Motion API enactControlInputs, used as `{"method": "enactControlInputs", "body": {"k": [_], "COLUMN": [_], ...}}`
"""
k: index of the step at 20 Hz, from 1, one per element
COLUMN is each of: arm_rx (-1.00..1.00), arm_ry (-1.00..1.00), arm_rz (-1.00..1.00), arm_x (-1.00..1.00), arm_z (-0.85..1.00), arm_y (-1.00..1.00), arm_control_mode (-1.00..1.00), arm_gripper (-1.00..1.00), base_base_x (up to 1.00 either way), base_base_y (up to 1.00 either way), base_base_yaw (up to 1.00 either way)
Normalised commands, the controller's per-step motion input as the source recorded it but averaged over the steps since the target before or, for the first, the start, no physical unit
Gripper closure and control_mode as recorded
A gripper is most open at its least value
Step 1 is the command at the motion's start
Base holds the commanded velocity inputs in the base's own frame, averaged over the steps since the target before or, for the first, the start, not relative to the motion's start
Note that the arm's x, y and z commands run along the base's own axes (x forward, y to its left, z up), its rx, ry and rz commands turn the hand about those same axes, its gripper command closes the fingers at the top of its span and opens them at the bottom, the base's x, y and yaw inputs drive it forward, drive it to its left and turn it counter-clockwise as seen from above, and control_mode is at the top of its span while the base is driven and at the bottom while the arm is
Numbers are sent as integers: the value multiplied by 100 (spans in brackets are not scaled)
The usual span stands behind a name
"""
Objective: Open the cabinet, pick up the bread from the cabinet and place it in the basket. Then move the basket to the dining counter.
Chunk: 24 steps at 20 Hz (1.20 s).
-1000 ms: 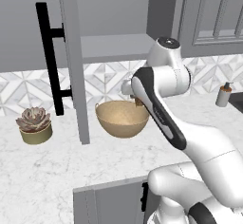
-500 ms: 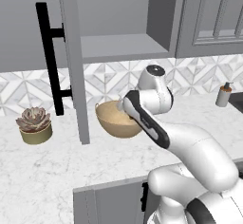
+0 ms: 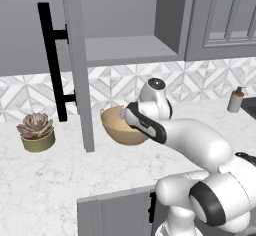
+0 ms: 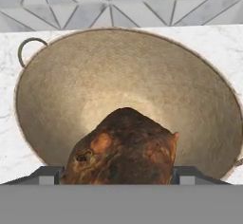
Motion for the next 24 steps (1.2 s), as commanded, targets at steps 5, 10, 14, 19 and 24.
{"method": "enactControlInputs", "body": {"k": [5, 10, 14, 19, 24], "arm_rx": [0, 0, 0, 0, 0], "arm_ry": [0, 1, 1, 0, 1], "arm_rz": [0, 0, 0, 0, 0], "arm_x": [55, 42, 39, 38, 25], "arm_z": [-21, -28, -41, -32, -28], "arm_y": [0, 5, 3, 0, 0], "arm_control_mode": [-100, -100, -100, -100, -100], "arm_gripper": [100, 100, 100, 100, 100], "base_base_x": [0, 0, 0, 0, 0], "base_base_y": [0, 0, 0, 0, 0], "base_base_yaw": [0, 0, 0, 0, 0]}}
